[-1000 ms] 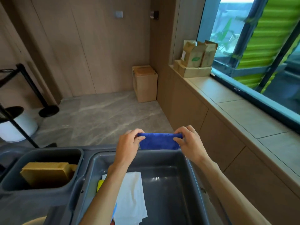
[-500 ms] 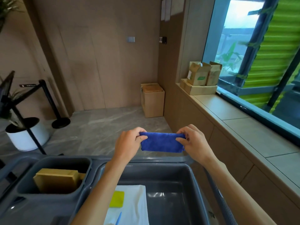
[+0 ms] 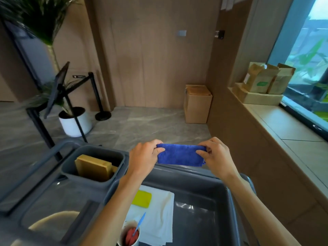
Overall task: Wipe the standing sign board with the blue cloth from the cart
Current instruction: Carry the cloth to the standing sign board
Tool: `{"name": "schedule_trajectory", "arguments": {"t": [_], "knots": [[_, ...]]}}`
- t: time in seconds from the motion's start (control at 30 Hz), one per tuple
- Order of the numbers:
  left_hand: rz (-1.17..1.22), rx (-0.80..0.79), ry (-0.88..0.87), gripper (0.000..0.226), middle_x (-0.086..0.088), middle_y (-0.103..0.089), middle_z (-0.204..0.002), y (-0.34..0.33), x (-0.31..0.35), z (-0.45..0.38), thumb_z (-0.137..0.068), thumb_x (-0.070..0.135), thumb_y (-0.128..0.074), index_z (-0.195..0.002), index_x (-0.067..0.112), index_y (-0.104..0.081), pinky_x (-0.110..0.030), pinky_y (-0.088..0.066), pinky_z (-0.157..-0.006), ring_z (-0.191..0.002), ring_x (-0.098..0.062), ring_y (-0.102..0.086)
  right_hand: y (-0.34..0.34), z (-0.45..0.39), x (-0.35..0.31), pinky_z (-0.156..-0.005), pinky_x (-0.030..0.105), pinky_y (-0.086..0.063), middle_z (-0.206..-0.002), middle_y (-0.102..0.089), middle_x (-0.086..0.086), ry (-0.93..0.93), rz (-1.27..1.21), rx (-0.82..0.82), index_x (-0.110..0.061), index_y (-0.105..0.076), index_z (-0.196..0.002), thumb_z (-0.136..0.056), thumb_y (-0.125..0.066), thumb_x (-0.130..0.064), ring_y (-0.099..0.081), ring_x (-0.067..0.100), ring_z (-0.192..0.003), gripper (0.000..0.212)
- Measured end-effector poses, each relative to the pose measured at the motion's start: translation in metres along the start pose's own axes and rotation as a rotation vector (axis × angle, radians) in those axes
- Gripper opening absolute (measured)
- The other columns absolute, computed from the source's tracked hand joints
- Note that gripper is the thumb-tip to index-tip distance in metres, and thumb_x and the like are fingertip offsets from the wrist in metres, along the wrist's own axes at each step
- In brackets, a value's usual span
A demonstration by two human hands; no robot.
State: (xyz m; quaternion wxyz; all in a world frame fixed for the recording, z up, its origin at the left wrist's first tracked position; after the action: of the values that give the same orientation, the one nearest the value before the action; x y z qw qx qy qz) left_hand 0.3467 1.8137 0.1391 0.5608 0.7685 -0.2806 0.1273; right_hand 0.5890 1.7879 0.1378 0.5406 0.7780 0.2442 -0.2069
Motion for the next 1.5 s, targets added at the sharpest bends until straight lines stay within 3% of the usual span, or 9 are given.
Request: {"name": "schedule_trajectory", "arguments": {"t": [0.13, 0.4, 0.53, 0.7, 0.87, 1.03, 1.2, 1.33, 1.5], "knots": [[-0.037, 0.058, 0.073, 0.017, 0.008, -0.075, -0.088, 0.010, -0.024, 0.019, -0.096, 0.039, -0.061, -0.109, 0.032, -0.069, -0.028, -0.044, -0.066, -0.087, -0.016, -0.066, -0.023, -0.006, -0.015, -0.074, 0.014, -0.048, -0.093, -0.054, -0.004, 0.057, -0.021, -0.055, -0.018, -0.073, -0.100, -0.093, -0.067, -0.014, -0.055, 0.005, -0.081, 0.010], [-0.021, 0.157, 0.240, 0.013, 0.011, -0.075, -0.087, 0.054, -0.082, 0.072, -0.094, 0.037, -0.063, -0.104, 0.034, -0.069, -0.034, -0.048, -0.069, -0.088, -0.016, -0.065, -0.077, 0.002, -0.073, -0.067, 0.005, -0.041, -0.093, -0.052, -0.004, 0.170, -0.053, -0.162, -0.018, -0.073, -0.100, -0.094, -0.065, -0.015, -0.054, 0.003, -0.077, 0.010], [-0.040, 0.207, 0.351, 0.011, 0.012, -0.074, -0.085, 0.086, -0.122, 0.109, -0.093, 0.037, -0.063, -0.103, 0.036, -0.068, -0.034, -0.049, -0.071, -0.087, -0.017, -0.065, -0.114, 0.011, -0.120, -0.075, 0.015, -0.039, -0.092, -0.050, -0.001, 0.256, -0.088, -0.227, -0.014, -0.074, -0.101, -0.092, -0.068, -0.013, -0.051, 0.003, -0.073, 0.010], [-0.057, 0.265, 0.487, 0.009, 0.013, -0.072, -0.083, 0.132, -0.172, 0.164, -0.092, 0.038, -0.063, -0.100, 0.039, -0.065, -0.037, -0.051, -0.076, -0.088, -0.020, -0.064, -0.159, 0.035, -0.188, -0.070, -0.002, -0.037, -0.090, -0.049, -0.004, 0.371, -0.156, -0.276, -0.010, -0.074, -0.099, -0.089, -0.071, -0.008, -0.050, -0.001, -0.070, 0.010], [-0.099, 0.328, 0.587, 0.013, 0.009, -0.076, -0.094, 0.185, -0.218, 0.224, -0.093, 0.040, -0.063, -0.105, 0.039, -0.068, -0.038, -0.049, -0.082, -0.097, -0.023, -0.065, -0.205, 0.067, -0.257, -0.070, 0.002, -0.037, -0.096, -0.056, 0.002, 0.435, -0.194, -0.364, -0.012, -0.074, -0.100, -0.088, -0.073, -0.009, -0.053, 0.009, -0.071, 0.012], [-0.159, 0.402, 0.668, 0.018, 0.006, -0.076, -0.097, 0.231, -0.252, 0.288, -0.093, 0.043, -0.062, -0.108, 0.036, -0.069, -0.035, -0.047, -0.075, -0.097, -0.027, -0.065, -0.248, 0.104, -0.323, -0.070, -0.001, -0.040, -0.097, -0.054, -0.003, 0.527, -0.245, -0.450, -0.014, -0.072, -0.101, -0.090, -0.071, -0.012, -0.053, -0.004, -0.073, 0.011], [-0.229, 0.542, 0.766, 0.017, 0.005, -0.077, -0.094, 0.275, -0.273, 0.361, -0.091, 0.041, -0.066, -0.105, 0.034, -0.072, -0.030, -0.038, -0.068, -0.093, -0.028, -0.067, -0.281, 0.146, -0.392, -0.070, 0.010, -0.043, -0.096, -0.055, -0.001, 0.631, -0.286, -0.550, -0.015, -0.070, -0.100, -0.090, -0.071, -0.013, -0.052, -0.003, -0.076, 0.010], [-0.239, 0.648, 0.862, 0.010, 0.010, -0.075, -0.081, 0.304, -0.280, 0.412, -0.091, 0.035, -0.067, -0.100, 0.034, -0.072, -0.030, -0.042, -0.066, -0.083, -0.021, -0.068, -0.303, 0.176, -0.440, -0.070, 0.000, -0.039, -0.096, -0.052, -0.004, 0.742, -0.316, -0.635, -0.013, -0.071, -0.100, -0.090, -0.070, -0.011, -0.052, -0.004, -0.077, 0.011], [-0.289, 0.752, 1.029, 0.011, 0.012, -0.075, -0.085, 0.329, -0.282, 0.470, -0.092, 0.034, -0.065, -0.100, 0.035, -0.073, -0.035, -0.050, -0.072, -0.088, -0.019, -0.066, -0.331, 0.212, -0.497, -0.080, 0.024, -0.050, -0.095, -0.058, 0.003, 0.875, -0.350, -0.747, -0.009, -0.073, -0.098, -0.087, -0.073, -0.008, -0.059, 0.015, -0.079, 0.011]]}}
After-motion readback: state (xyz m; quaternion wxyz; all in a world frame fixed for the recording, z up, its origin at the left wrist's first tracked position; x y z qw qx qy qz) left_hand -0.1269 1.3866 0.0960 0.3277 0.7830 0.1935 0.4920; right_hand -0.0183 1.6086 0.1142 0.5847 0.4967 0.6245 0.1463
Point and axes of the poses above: each hand's wrist, its own z-axis away from the middle knuckle, its own y-axis out of the back of the hand, x = y × z, the point moved 5 cm from there along -z, towards the middle knuckle
